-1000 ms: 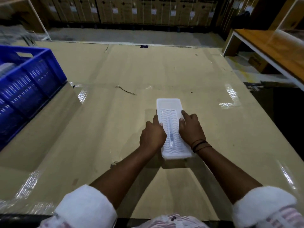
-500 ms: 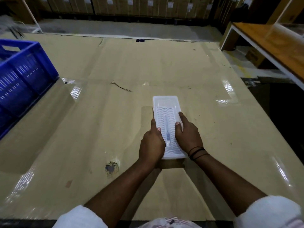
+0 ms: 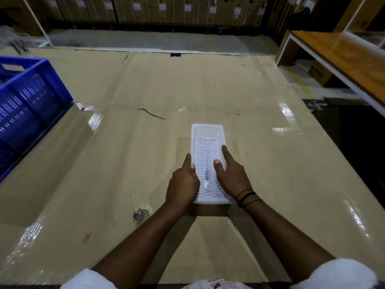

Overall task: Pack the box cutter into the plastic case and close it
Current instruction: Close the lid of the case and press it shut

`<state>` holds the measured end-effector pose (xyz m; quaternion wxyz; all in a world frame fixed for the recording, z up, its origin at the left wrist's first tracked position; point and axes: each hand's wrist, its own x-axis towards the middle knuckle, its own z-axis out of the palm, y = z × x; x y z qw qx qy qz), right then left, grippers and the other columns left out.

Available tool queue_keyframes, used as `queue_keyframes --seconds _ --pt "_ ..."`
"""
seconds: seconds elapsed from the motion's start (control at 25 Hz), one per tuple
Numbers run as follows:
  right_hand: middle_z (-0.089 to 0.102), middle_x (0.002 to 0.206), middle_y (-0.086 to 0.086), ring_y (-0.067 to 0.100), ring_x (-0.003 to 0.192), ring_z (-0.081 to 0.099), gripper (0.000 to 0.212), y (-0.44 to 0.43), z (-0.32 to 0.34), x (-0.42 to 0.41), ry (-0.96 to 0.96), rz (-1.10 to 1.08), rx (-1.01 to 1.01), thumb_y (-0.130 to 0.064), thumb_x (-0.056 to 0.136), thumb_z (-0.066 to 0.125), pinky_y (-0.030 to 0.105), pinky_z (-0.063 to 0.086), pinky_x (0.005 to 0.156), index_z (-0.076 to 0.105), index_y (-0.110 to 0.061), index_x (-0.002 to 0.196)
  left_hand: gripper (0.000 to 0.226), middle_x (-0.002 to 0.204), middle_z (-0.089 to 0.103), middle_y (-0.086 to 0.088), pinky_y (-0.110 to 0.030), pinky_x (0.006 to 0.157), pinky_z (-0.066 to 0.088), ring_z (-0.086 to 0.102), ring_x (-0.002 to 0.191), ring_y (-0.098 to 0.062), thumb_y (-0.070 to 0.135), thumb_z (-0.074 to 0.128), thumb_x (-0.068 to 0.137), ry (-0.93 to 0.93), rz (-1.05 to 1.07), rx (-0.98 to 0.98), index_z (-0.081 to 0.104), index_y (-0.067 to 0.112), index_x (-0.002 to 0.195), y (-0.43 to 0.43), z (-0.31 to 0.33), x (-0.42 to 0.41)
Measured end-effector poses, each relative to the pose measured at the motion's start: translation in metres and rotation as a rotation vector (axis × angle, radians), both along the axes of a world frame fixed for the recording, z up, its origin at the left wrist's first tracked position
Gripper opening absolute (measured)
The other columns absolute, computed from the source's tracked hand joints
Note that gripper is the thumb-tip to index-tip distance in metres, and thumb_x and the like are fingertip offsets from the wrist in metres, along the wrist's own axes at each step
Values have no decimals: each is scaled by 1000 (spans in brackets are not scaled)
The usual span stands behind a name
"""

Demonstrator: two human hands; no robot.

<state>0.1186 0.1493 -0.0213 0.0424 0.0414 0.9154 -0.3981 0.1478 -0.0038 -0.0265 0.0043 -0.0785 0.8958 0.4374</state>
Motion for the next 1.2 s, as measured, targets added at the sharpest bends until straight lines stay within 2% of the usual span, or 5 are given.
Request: queue_keyframes --seconds 0.28,0.52,0.8,1.0,1.2 --pt "69 115 14 31 95 67 68 -5 -5 3 -45 43 33 -52 100 35 39 53 86 -5 -43 155 52 123 64 -4 -35 81 54 64 100 -21 40 27 108 78 30 -128 23 33 160 4 -3 8" --pt "69 110 19 33 89 67 70 -4 0 -2 -37 130 150 -48 101 36 36 52 79 -7 -37 156 63 103 70 -12 -33 65 44 54 71 -19 43 24 108 -54 -143 -353 -6 33 162 0 3 -2" --pt "68 116 17 31 91 67 70 -1 1 -4 -27 152 179 -48 102 36 33 49 77 -4 -33 157 64 100 72 -12 -35 68 52 63 72 -23 43 25 108 -40 -142 -352 -8 33 162 -1 2 -3" --pt "44 139 12 30 117 57 82 10 16 -2 10 197 245 -60 90 53 38 49 93 14 -28 155 65 141 48 -9 -32 77 52 62 110 -21 54 35 103 58 -111 -451 17 32 161 -9 13 8" --pt "-14 166 -3 29 148 13 124 34 46 5 -167 595 632 -82 68 60 47 28 118 -4 -27 158 112 171 -9 7 -51 120 32 10 155 -28 82 53 80 -139 -481 -566 -4 32 162 -41 33 -1"
